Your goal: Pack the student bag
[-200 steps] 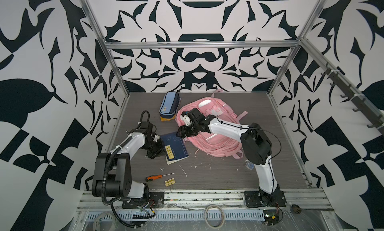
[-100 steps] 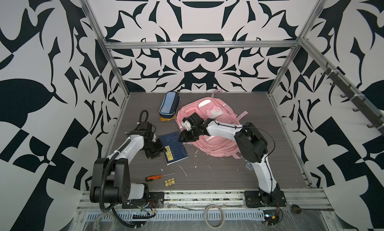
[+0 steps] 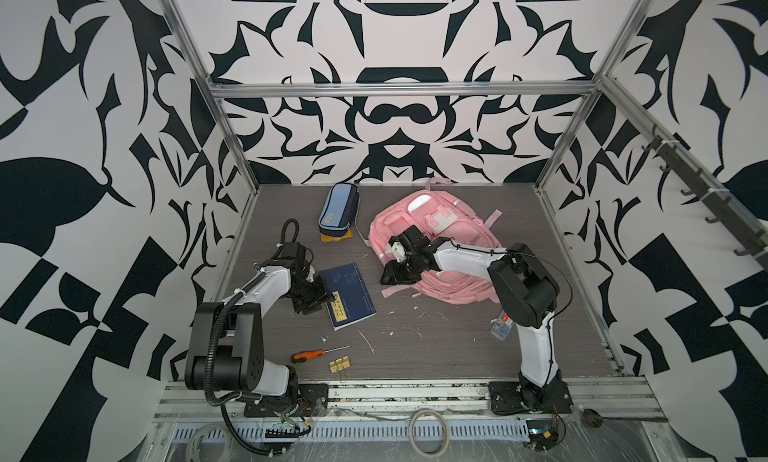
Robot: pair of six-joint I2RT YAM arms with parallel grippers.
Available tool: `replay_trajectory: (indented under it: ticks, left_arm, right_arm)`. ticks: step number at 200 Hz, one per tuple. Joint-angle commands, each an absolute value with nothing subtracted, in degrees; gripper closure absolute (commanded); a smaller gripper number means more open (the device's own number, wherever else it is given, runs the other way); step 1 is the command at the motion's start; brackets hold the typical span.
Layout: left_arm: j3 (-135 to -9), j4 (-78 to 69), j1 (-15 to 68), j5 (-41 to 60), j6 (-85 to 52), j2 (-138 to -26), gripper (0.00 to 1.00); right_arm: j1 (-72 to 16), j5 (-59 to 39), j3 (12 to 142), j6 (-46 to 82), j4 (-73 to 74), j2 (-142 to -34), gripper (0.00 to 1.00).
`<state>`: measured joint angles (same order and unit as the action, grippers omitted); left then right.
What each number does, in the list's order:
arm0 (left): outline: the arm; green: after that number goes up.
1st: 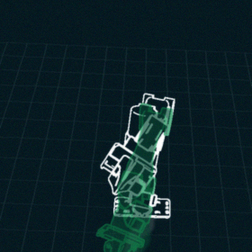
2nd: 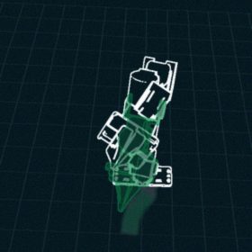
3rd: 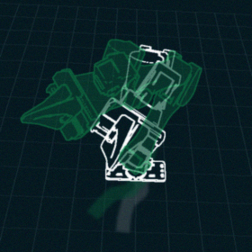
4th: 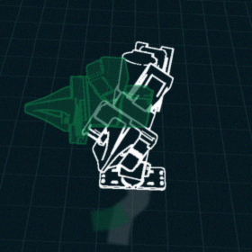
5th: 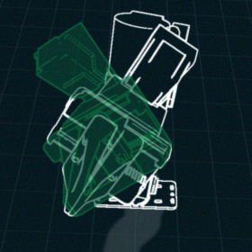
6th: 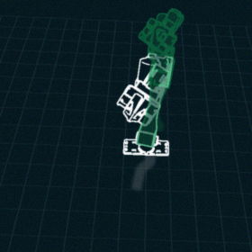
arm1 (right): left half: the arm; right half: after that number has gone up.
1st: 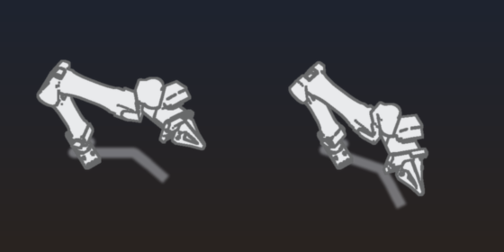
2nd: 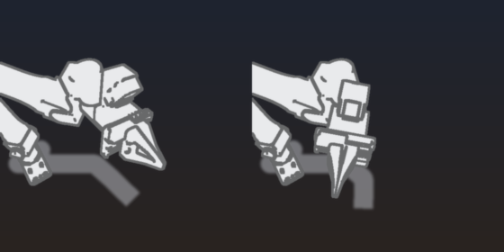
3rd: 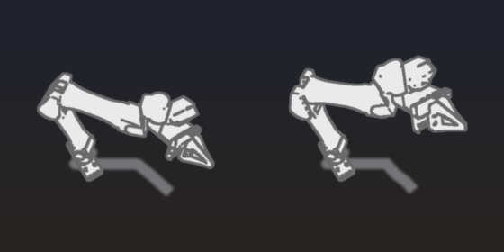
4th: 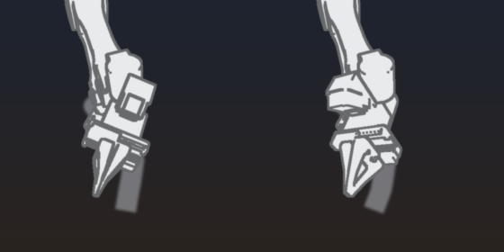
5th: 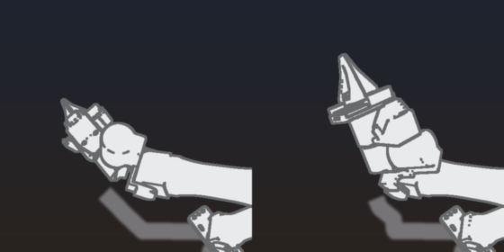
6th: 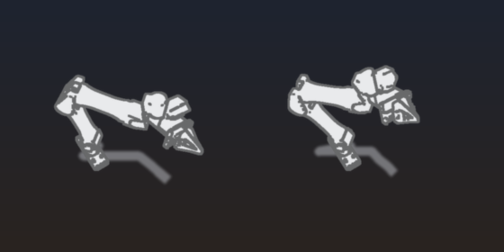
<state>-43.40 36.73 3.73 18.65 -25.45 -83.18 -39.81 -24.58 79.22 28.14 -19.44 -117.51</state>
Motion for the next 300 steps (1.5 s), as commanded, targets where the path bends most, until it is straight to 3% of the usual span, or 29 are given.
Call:
replay_trajectory:
  ticks: [1, 56, 127, 156, 228, 300]
  left_arm:
    - [-42.14, 35.95, 3.77, 19.86, -24.61, -84.43, 0.49]
    - [-42.86, 34.65, 3.74, 20.25, -24.48, -87.07, 0.52]
    - [-40.35, 30.39, 3.78, 22.98, -26.41, -89.94, 0.69]
    - [-39.59, 28.71, 3.86, 24.03, -27.17, -90.95, 0.72]
    - [-40.25, 24.35, 4.65, 27.84, -28.29, -92.37, 0.73]
    - [-40.95, 23.48, 4.7, 28.89, -28.22, -93.68, 0.73]
  right_arm:
    - [-42.97, -24.32, 84.97, 25.58, -23.49, -118.63, 0.47]
    - [-44.56, -30.26, 88.14, 32.65, -16.17, -124.97, 0.47]
    - [-44.97, -38.22, 84.03, 40.16, -4.95, -128.41, 0.47]
    - [-45.0, -41.8, 81.67, 43.65, 1.26, -127.59, 0.52]
    - [-46.24, -48.46, 76.91, 47.95, 13.11, -123.49, 0.55]
    - [-46.32, -50.35, 74.89, 44.91, 11.83, -119.68, 0.52]
